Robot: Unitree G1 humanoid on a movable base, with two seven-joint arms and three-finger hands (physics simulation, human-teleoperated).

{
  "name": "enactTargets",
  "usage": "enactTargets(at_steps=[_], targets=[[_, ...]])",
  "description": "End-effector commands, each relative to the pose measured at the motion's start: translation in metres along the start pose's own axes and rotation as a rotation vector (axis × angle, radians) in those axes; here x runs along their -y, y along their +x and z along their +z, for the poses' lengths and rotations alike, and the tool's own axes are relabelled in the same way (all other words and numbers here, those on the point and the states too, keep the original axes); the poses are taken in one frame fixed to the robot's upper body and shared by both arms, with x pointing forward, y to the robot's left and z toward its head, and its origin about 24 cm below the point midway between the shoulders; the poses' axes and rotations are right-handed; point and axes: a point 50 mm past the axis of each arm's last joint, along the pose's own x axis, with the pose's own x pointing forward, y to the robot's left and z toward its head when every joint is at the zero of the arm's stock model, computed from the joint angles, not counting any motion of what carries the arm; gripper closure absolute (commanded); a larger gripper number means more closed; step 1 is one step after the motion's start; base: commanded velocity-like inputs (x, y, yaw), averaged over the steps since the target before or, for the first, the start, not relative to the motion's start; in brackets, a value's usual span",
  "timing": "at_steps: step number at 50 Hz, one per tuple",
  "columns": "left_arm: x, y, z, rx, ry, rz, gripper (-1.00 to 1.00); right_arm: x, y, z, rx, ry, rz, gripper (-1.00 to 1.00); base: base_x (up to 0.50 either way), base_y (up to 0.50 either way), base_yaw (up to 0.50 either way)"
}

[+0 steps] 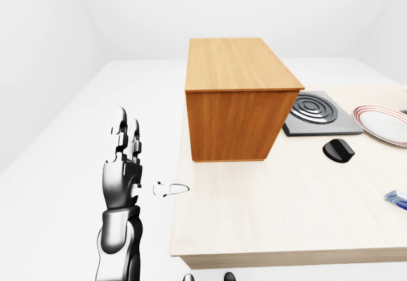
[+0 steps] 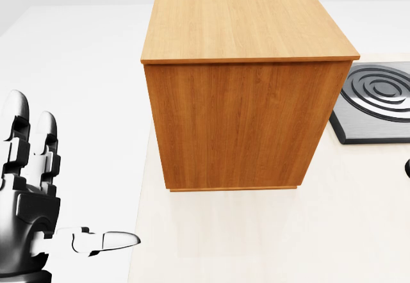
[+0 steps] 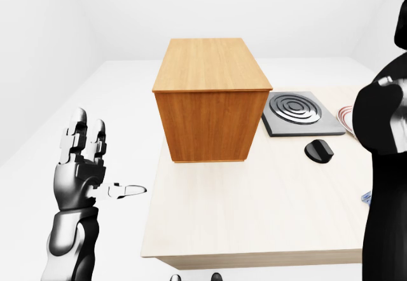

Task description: Put the bowl on the top of the cabinet.

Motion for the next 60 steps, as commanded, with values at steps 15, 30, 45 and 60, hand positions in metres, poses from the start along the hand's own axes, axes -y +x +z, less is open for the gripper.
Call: enactTargets(at_steps=[15, 30, 45, 60], targets=[[-0.001, 0.001, -0.002, -0.006, -0.004, -0.001, -1.0, -0.021, 0.001, 0.107, 0.26, 0.056, -0.039, 1.0, 0.0, 0.0, 0.0], [0.001, -0.001, -0.004, -0.018, -0.014, -0.019, -1.0, -0.056, -0.001, 0.127, 0.308, 0.03, 0.034, 1.0, 0.0, 0.0, 0.0], [0.002, -0.001, -0.004, -0.018, -0.014, -0.022, -1.0, -0.099, -0.002, 0.126, 0.308, 0.023, 0.118, 1.0, 0.0, 0.0, 0.0], [0.001, -0.001, -0.003, -0.016, -0.013, -0.02, -1.0, -0.134, -0.005, 0.119, 0.293, 0.008, 0.181, 1.0, 0.0, 0.0, 0.0]])
